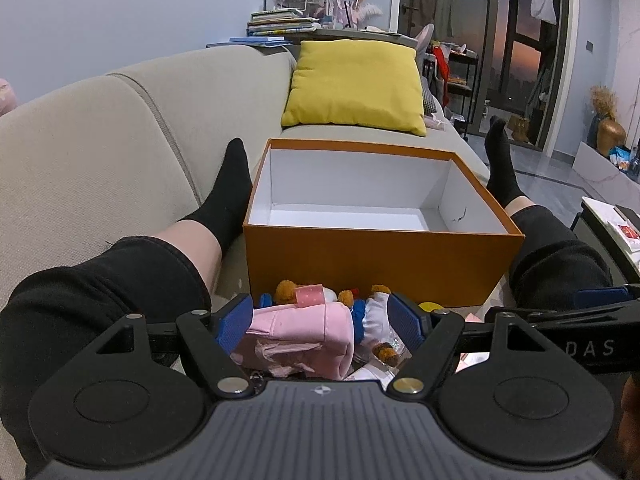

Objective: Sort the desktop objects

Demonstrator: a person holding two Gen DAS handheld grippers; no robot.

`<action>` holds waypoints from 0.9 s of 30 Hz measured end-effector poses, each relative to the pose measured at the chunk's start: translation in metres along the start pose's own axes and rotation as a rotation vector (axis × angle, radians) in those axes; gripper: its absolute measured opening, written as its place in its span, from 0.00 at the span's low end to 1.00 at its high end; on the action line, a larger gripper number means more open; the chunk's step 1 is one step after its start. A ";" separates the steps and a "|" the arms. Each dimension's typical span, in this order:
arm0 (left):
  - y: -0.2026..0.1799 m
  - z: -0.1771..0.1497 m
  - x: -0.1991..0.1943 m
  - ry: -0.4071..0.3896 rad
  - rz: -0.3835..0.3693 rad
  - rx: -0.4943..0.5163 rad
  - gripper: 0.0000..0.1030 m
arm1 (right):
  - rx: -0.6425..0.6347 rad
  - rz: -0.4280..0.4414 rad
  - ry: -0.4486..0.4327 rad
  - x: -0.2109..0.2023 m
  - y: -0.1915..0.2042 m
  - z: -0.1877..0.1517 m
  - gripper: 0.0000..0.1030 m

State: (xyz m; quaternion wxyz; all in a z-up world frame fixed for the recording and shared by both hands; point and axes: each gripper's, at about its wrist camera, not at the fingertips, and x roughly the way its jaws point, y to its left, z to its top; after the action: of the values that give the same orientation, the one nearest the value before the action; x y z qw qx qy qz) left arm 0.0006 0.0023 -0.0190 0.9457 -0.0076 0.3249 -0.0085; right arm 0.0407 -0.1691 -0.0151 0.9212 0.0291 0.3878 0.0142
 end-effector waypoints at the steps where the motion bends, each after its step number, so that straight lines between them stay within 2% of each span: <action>1: 0.000 0.000 0.000 0.002 0.000 0.000 0.85 | 0.000 -0.001 0.000 0.000 0.000 0.000 0.99; 27: -0.002 -0.001 0.003 0.029 -0.006 0.004 0.84 | 0.011 0.005 0.037 0.007 -0.003 -0.003 0.99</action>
State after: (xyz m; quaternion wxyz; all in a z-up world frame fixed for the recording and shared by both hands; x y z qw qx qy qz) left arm 0.0025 0.0002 -0.0221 0.9408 -0.0066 0.3387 -0.0122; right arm 0.0433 -0.1716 -0.0227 0.9137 0.0350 0.4046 0.0150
